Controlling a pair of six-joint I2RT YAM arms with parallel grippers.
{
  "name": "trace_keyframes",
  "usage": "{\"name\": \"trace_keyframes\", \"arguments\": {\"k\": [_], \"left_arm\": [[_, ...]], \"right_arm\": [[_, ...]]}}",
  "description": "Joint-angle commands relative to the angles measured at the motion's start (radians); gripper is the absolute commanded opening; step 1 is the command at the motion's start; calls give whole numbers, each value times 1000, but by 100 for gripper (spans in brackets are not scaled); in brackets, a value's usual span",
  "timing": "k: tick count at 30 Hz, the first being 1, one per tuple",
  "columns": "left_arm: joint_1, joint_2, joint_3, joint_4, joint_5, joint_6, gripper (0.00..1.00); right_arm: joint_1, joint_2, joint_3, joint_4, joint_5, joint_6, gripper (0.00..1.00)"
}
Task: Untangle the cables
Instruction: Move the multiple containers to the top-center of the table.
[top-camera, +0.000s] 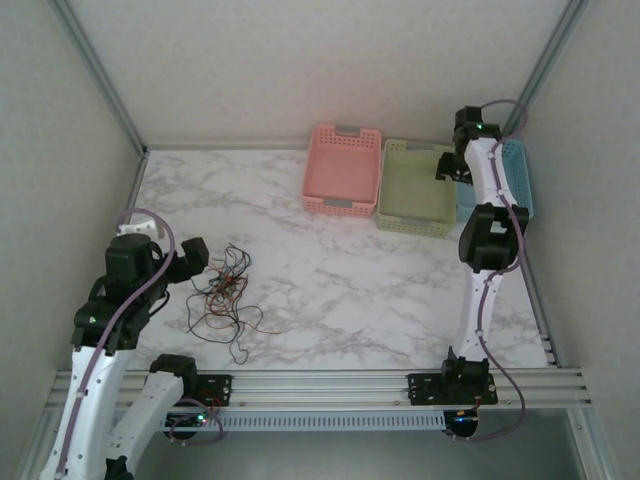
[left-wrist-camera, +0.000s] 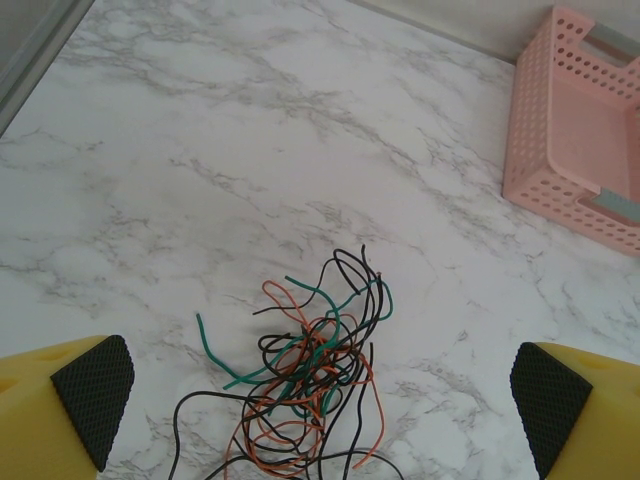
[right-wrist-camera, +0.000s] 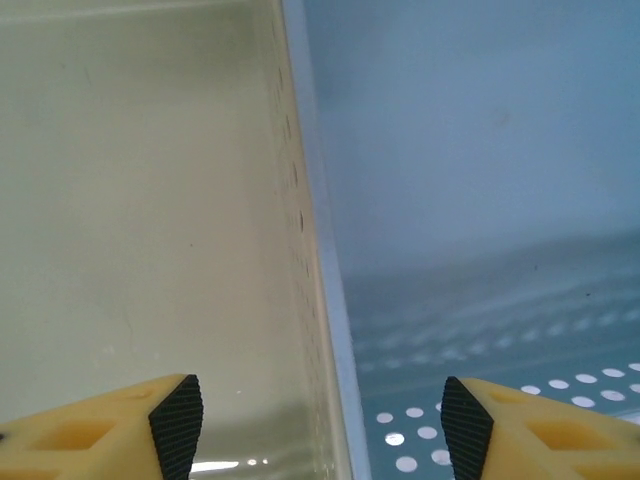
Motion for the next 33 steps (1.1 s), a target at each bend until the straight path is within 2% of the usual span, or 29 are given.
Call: {"name": "trace_keyframes", "arguments": {"k": [1,4,8,15,18,22,27,33], "left_arm": [[-6,-8,-13,-4,-8,5,100],[-6,1,-15,2,14,7,98],[-7,3,-17,3,10,7,99],[-6,2,-17,2,8,5,100],[-6,3,-18,3,11,5,100],[-7,4,-18,4,13,8,98],[-7,4,-18,3,7,7,100],[-5,2,-19,3,-4,8,100]], "right_arm": [[-14,33,41,-50,-4,-17,63],[-19,58,52,-61,-15,-29,56],[-21,62,31,-49,-17,-30,53],[-21,95,42,-54,-36,-28,36],[-21,103,42,-53,-38,-30,32],[-21,105,39,-52,-53,-31,20],[-18,104,31,-48,-79,-41,0],[26,93,23,-37,-83,-52,0]]}}
